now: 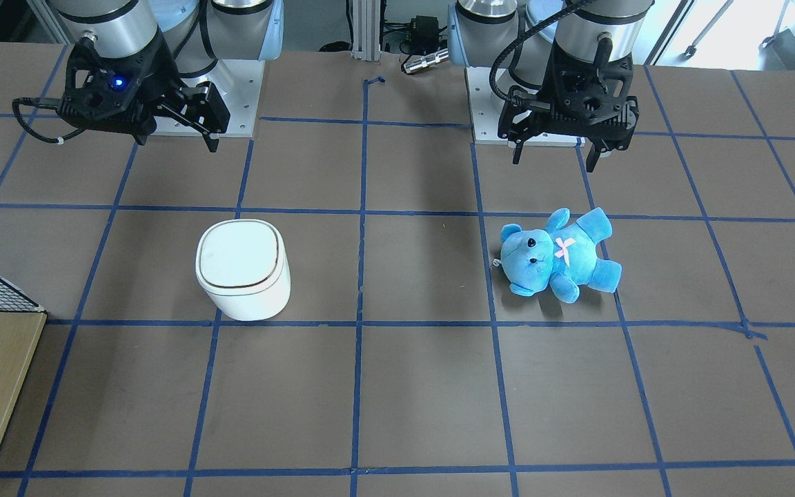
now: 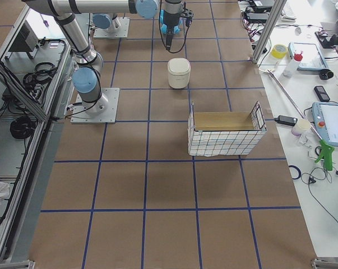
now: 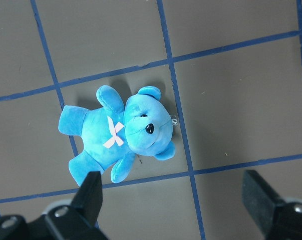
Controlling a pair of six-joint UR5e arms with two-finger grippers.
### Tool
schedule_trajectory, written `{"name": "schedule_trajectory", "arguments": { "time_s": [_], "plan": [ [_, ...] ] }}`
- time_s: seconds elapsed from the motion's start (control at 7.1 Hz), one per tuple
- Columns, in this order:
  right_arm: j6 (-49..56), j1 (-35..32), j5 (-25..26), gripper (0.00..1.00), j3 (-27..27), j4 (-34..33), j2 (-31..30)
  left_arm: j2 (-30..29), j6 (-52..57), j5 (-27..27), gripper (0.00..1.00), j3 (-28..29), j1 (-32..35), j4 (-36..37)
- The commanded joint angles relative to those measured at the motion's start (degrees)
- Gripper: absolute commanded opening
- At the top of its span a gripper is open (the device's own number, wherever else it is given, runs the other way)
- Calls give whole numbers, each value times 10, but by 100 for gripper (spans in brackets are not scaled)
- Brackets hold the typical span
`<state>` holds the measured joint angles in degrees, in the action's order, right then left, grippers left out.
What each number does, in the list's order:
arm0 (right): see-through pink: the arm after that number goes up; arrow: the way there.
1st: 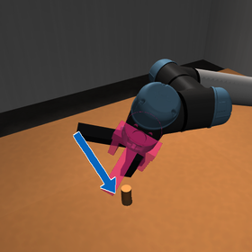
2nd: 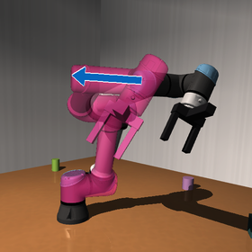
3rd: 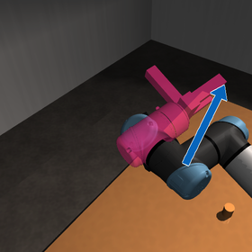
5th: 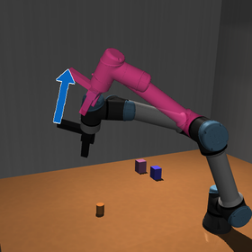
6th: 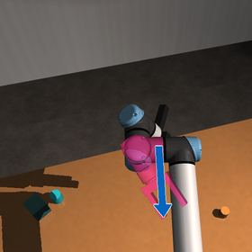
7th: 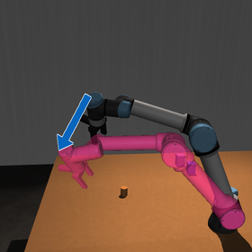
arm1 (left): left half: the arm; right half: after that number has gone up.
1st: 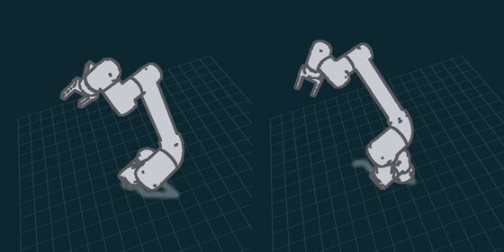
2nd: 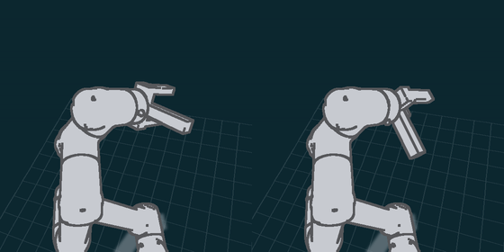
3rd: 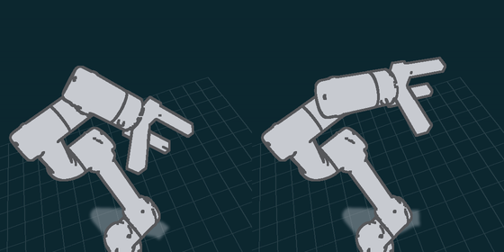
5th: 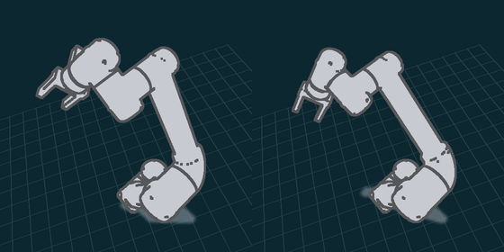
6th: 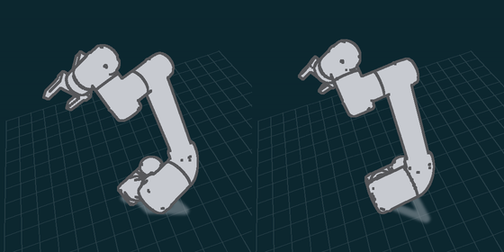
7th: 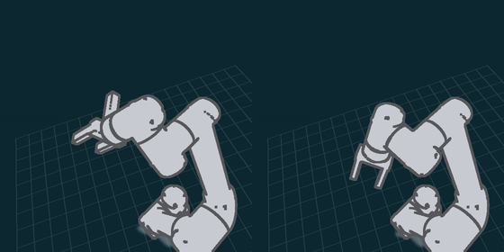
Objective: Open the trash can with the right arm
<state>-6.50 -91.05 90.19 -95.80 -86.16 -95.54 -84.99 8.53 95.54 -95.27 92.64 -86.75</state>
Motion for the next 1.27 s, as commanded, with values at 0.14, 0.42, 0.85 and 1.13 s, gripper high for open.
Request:
{"name": "schedule_trajectory", "arguments": {
  "time_s": [0.14,0.42,0.85,1.13],
  "plan": [
    [0,0,0,100,-1,-2,1,0,0,0,100,0,0,0],
    [0,-1,0,100,-2,-5,1,0,0,0,100,0,0,0],
    [-1,2,0,100,-3,-8,3,0,0,1,100,0,0,0],
    [-1,1,-1,100,-3,-9,3,0,0,0,100,0,0,0]
  ]
}}
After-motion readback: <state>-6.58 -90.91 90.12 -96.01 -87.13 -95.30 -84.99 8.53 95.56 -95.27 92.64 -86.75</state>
